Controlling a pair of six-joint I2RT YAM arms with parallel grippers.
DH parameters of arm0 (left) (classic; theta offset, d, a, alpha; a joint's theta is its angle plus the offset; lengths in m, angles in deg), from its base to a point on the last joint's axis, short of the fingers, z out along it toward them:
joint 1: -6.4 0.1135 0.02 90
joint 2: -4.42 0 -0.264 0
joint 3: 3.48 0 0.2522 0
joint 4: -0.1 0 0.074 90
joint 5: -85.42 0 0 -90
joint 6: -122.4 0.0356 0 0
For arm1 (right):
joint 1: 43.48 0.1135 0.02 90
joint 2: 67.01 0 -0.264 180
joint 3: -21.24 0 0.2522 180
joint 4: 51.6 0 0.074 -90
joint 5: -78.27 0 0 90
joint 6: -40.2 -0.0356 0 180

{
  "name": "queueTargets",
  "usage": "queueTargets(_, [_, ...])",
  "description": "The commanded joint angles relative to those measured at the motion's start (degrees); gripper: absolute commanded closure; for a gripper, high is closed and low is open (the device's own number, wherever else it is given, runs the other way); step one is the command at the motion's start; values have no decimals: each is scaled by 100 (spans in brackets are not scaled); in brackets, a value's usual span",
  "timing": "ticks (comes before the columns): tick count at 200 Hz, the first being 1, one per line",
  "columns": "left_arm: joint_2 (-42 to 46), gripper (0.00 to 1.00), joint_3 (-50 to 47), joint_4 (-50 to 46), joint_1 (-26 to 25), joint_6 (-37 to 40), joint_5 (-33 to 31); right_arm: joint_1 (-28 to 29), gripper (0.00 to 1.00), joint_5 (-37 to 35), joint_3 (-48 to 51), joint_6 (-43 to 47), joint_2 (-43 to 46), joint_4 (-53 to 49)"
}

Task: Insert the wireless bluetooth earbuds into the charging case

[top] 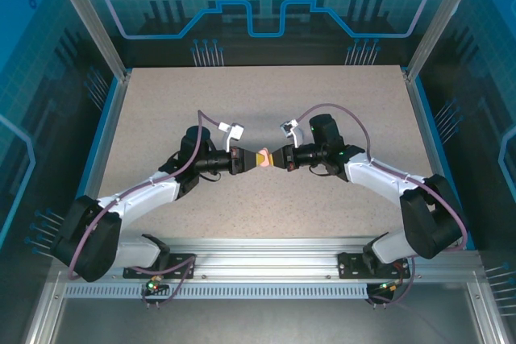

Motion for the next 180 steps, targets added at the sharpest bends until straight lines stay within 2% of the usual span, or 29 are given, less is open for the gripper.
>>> queueTargets(1, [115,100,73,138,-53,-9,-25,56,100,-337,-141,37,102,-265])
queueTargets(79, [340,97,29,-32,-35,47,-339,46,100,-756,-197,-20,75,-514])
queueTargets(128, [413,75,-15,-20,8,27,-354,36,100,-774,-237,-39,76,-522])
queueTargets(147, [420,75,-30,15,14,17,-342,31,100,-783,-235,-30,76,-526])
queueTargets(170, [421,87,-50,65,12,-4,-308,21,100,-801,-219,-31,71,-528])
queueTargets(180, [425,88,-57,82,19,-9,-307,18,100,-807,-211,-29,57,-528])
